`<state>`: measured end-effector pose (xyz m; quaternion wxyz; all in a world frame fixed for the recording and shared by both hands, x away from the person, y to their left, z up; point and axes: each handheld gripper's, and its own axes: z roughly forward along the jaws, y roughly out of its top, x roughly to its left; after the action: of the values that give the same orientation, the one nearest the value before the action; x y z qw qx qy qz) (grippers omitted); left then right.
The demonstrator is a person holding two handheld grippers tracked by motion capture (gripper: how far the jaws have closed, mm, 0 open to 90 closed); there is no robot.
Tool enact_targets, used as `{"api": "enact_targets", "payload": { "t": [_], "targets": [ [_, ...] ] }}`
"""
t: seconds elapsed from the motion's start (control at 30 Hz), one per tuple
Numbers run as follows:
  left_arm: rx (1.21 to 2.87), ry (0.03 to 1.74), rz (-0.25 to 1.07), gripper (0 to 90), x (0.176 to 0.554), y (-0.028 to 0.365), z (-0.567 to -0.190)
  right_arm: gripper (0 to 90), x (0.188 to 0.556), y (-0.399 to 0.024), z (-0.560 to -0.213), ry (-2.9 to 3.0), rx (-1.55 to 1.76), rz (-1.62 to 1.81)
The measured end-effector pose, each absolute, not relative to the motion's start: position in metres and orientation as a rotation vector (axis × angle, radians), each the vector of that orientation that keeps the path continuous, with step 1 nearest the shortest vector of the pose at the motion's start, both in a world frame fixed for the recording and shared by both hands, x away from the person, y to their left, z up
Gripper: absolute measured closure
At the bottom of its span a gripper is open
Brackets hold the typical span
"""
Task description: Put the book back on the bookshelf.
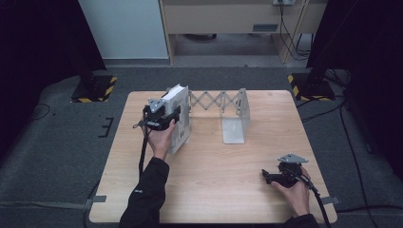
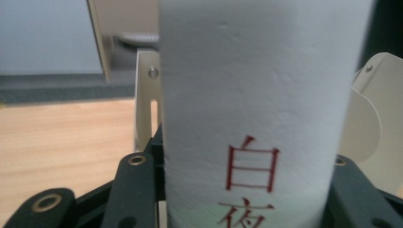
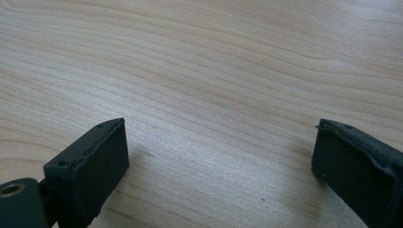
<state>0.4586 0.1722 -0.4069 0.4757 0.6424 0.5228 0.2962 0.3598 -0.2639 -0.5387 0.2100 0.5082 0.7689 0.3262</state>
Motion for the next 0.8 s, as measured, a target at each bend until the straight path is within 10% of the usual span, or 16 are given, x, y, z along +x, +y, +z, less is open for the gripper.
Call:
{"api": "enact_targets", "payload": {
  "t": [0.8],
  "targets": [
    [1.590,1.238,0.778,51.8,0.405,0.171,-0.440,5.3,0.360,-0.264,-0.539,2.138,1.413,0.907]
  ]
}}
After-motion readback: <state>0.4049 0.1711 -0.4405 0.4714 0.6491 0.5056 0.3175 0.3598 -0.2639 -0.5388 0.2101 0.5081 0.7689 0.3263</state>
